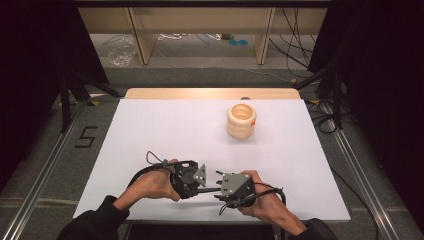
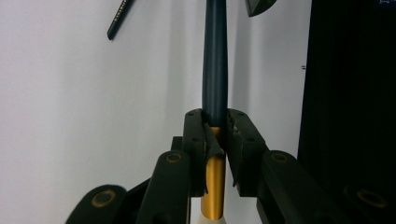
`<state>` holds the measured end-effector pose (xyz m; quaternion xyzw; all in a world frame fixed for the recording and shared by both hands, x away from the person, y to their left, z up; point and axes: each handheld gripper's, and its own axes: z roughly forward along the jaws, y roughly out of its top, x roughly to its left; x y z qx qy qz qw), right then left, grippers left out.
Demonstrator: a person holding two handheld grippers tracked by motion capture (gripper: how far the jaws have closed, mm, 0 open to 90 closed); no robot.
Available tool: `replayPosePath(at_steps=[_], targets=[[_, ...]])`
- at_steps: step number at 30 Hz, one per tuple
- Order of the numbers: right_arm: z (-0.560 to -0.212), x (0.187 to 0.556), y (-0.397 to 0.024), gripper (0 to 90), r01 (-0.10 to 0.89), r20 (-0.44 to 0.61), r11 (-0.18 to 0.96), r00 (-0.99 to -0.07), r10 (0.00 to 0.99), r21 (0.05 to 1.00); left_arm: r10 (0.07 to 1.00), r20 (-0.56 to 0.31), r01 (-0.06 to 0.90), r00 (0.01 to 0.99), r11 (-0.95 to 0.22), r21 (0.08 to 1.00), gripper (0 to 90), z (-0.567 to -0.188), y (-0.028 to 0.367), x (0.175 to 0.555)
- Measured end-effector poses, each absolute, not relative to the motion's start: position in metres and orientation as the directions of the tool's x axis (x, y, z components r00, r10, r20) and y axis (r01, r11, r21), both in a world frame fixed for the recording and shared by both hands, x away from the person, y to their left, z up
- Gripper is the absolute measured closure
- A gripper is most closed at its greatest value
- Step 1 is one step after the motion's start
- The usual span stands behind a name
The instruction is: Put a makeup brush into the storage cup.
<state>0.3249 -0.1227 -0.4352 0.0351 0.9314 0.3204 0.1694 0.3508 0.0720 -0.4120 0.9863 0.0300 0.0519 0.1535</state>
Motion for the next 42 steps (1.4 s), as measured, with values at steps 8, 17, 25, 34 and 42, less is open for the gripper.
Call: replayPosePath(at_steps=[8, 17, 25, 34, 42], targets=[[-0.438, 0.326, -0.117, 67.2, -0.058, -0.3, 0.82, -0.943, 0.142, 0.57, 0.074, 0.089, 0.043, 0.993, -0.95, 0.309, 78.3, -0.414, 0.07, 0.351], [-0.441, 0.325, -0.11, 73.1, -0.084, -0.308, 0.843, -0.946, 0.1, 0.531, 0.072, 0.087, 0.041, 0.994, -0.949, 0.312, 78.2, -0.416, 0.068, 0.351], [-0.441, 0.325, -0.109, 75.5, -0.086, -0.313, 0.844, -0.944, 0.1, 0.529, 0.067, 0.08, 0.039, 0.995, -0.949, 0.312, 78.2, -0.416, 0.066, 0.35], [-0.442, 0.325, -0.107, 77.6, -0.1, -0.319, 0.853, -0.944, 0.081, 0.512, 0.07, 0.069, 0.045, 0.995, -0.948, 0.315, 78.2, -0.416, 0.064, 0.349], [-0.443, 0.324, -0.107, 78.9, -0.112, -0.334, 0.86, -0.94, 0.07, 0.498, 0.084, 0.058, 0.06, 0.995, -0.941, 0.332, 78.2, -0.417, 0.063, 0.348]])
